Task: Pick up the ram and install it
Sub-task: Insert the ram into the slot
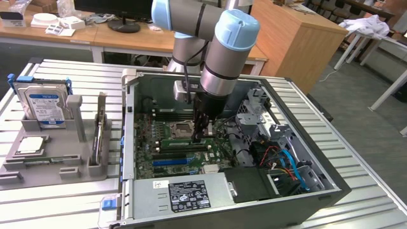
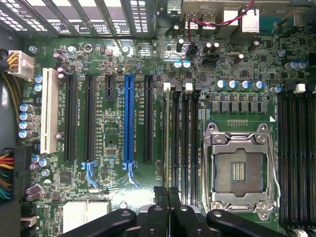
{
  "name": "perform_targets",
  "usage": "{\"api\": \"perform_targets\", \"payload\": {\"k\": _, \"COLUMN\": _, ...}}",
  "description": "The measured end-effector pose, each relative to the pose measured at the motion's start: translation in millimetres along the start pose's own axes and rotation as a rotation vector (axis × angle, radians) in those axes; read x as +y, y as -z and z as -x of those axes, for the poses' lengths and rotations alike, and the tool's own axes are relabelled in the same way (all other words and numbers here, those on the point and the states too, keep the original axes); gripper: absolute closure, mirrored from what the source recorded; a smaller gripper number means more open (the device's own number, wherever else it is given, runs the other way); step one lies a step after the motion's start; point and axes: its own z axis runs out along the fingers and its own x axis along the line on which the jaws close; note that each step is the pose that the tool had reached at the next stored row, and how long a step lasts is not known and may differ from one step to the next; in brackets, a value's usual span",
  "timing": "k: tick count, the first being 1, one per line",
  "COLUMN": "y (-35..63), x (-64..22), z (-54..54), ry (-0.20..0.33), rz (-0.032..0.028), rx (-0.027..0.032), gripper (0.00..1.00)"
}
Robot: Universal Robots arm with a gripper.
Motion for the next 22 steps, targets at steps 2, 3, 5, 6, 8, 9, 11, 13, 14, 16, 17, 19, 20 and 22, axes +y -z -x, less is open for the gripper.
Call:
{"api": "perform_targets", "payload": {"k": 2, "y": 0.0, "x": 0.1, "z": 0.0, "ry": 0.000, "rz": 0.0001, "rx": 0.0001, "gripper": 0.88}}
{"api": "perform_targets", "payload": {"k": 3, "y": -0.4, "x": 0.0, "z": 0.0, "ry": 0.000, "rz": 0.0001, "rx": 0.0001, "gripper": 0.88}}
{"api": "perform_targets", "payload": {"k": 5, "y": -1.4, "x": 0.0, "z": 0.0, "ry": 0.000, "rz": 0.0000, "rx": 0.0001, "gripper": 0.88}}
{"api": "perform_targets", "payload": {"k": 6, "y": -1.4, "x": 0.0, "z": 0.0, "ry": 0.000, "rz": 0.0001, "rx": 0.0003, "gripper": 0.88}}
{"api": "perform_targets", "payload": {"k": 8, "y": -1.5, "x": 0.0, "z": 0.0, "ry": 0.000, "rz": 0.0001, "rx": 0.0003, "gripper": 0.88}}
{"api": "perform_targets", "payload": {"k": 9, "y": -1.5, "x": 0.0, "z": 0.0, "ry": 0.000, "rz": 0.0001, "rx": 0.0003, "gripper": 0.88}}
{"api": "perform_targets", "payload": {"k": 11, "y": -2.7, "x": -0.1, "z": 0.1, "ry": 0.000, "rz": -0.0002, "rx": -0.0003, "gripper": 0.88}}
{"api": "perform_targets", "payload": {"k": 13, "y": -2.9, "x": -0.1, "z": 0.0, "ry": 0.000, "rz": 0.0000, "rx": 0.0001, "gripper": 0.88}}
{"api": "perform_targets", "payload": {"k": 14, "y": -2.9, "x": -0.1, "z": 0.0, "ry": 0.000, "rz": 0.0001, "rx": 0.0004, "gripper": 0.88}}
{"api": "perform_targets", "payload": {"k": 16, "y": -3.0, "x": -0.1, "z": 0.0, "ry": 0.000, "rz": 0.0000, "rx": 0.0001, "gripper": 0.88}}
{"api": "perform_targets", "payload": {"k": 17, "y": -3.0, "x": -0.1, "z": 0.0, "ry": 0.000, "rz": 0.0000, "rx": 0.0001, "gripper": 0.88}}
{"api": "perform_targets", "payload": {"k": 19, "y": -3.0, "x": -0.1, "z": 0.0, "ry": 0.000, "rz": 0.0000, "rx": 0.0001, "gripper": 0.88}}
{"api": "perform_targets", "payload": {"k": 20, "y": -3.0, "x": -0.1, "z": 0.0, "ry": 0.000, "rz": 0.0000, "rx": 0.0001, "gripper": 0.88}}
{"api": "perform_targets", "payload": {"k": 22, "y": -3.0, "x": 0.1, "z": 0.0, "ry": 0.000, "rz": -0.0002, "rx": 0.0002, "gripper": 0.88}}
